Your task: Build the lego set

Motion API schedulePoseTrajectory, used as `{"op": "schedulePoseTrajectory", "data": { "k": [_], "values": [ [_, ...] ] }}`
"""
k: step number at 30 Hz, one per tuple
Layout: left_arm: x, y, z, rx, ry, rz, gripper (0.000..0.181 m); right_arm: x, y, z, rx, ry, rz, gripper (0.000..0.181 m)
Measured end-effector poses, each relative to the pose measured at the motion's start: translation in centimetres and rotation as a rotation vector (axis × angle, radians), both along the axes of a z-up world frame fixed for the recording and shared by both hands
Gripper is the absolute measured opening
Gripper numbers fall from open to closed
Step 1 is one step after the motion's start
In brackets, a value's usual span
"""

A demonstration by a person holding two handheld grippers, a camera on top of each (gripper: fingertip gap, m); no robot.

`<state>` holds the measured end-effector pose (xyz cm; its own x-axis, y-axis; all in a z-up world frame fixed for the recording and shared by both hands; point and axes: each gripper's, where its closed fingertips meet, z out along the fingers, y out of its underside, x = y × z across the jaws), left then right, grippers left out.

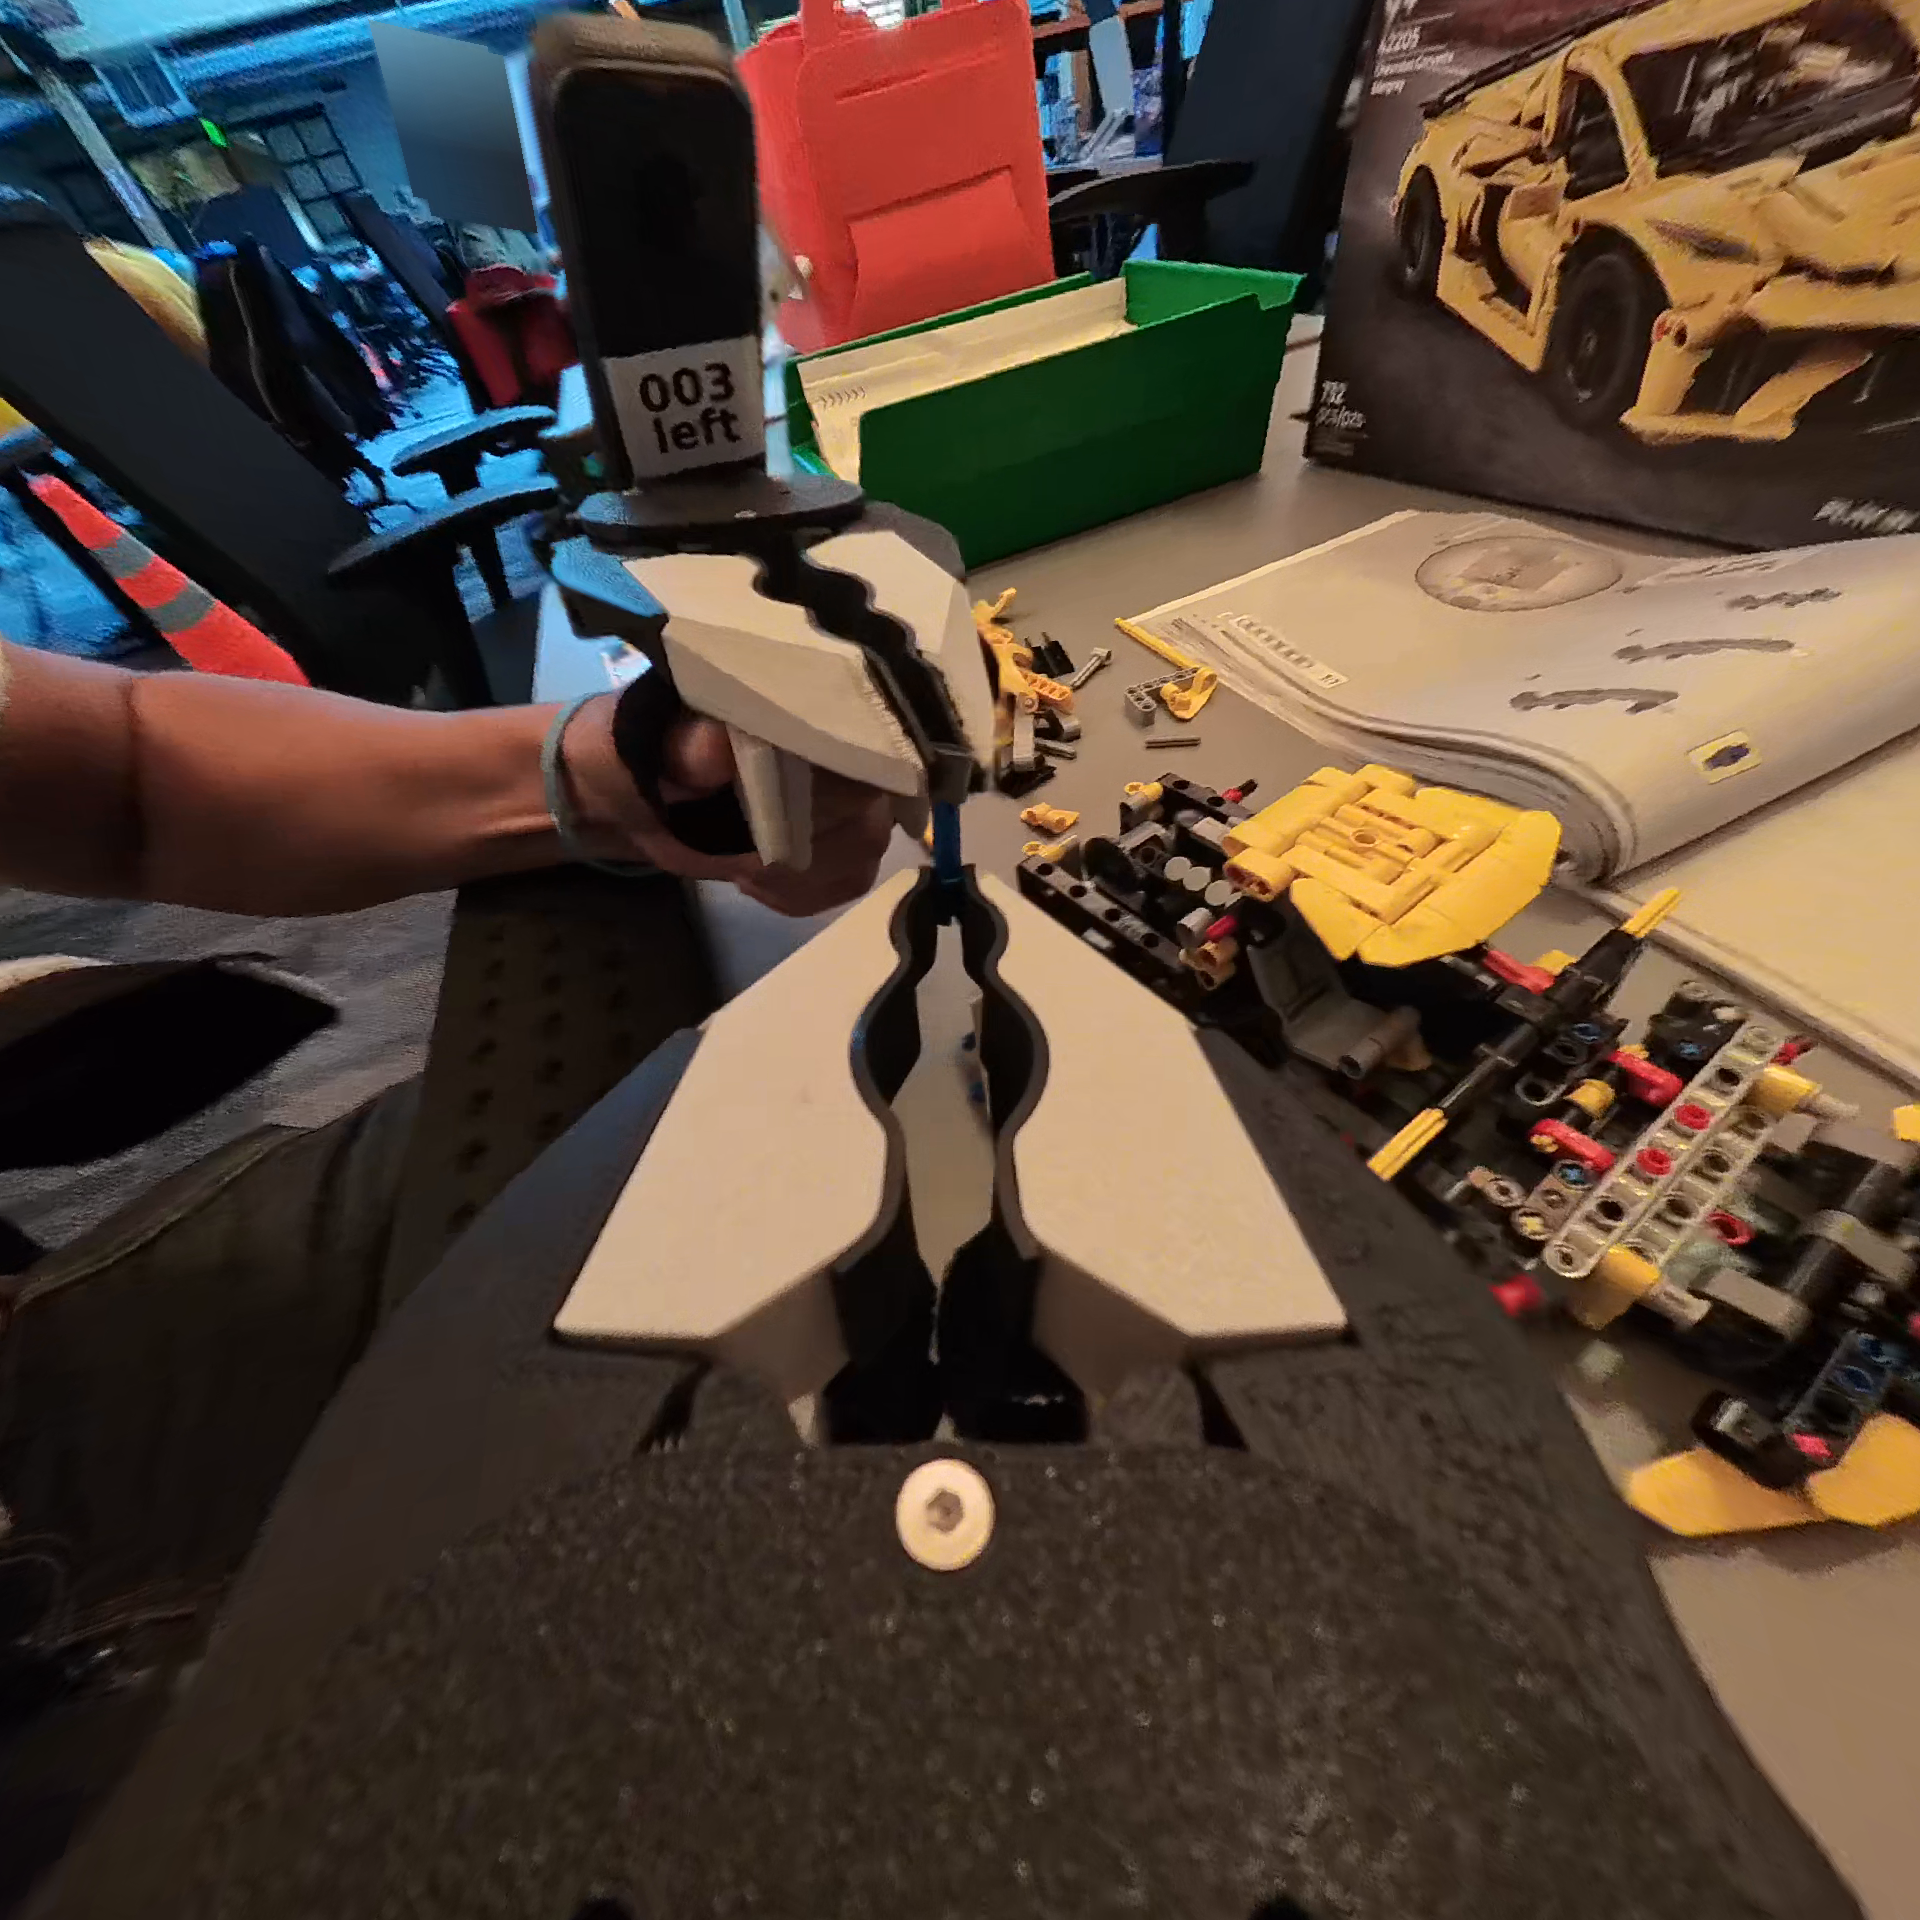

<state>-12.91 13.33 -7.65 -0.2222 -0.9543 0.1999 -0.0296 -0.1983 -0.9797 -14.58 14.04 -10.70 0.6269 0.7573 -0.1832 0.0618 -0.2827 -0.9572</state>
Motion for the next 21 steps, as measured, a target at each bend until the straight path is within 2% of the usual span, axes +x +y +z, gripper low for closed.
{"op": "schedulePoseTrajectory", "data": {
  "k": [4,6,10,12,15,21],
  "values": [
    [0.1,0.1,-0.5,0.167,0.034,0.081,0.008,0.0,0.0,-0.5,-0.049,0.025,0.013,0.002],
    [0.0,0.1,-0.2,0.132,0.017,0.071,0.007,-0.2,-0.1,0.0,-0.056,0.071,0.031,0.003],
    [0.1,0.2,-0.4,-0.036,0.029,-0.002,0.007,0.1,0.3,-0.5,0.021,-0.057,-0.026,0.003],
    [0.2,-0.5,-1.1,-0.116,0.065,-0.074,0.008,-0.5,0.1,-0.4,0.031,-0.061,-0.011,0.003],
    [0.4,-0.5,-0.5,-0.04,0.021,-0.022,0.007,-0.6,0.0,0.4,-0.018,0.055,0.035,0.002],
    [0.2,-0.2,0.2,-0.022,-0.018,0.008,0.007,-0.5,0.0,0.3,0.005,0.028,0.033,0.003]
  ]
}}
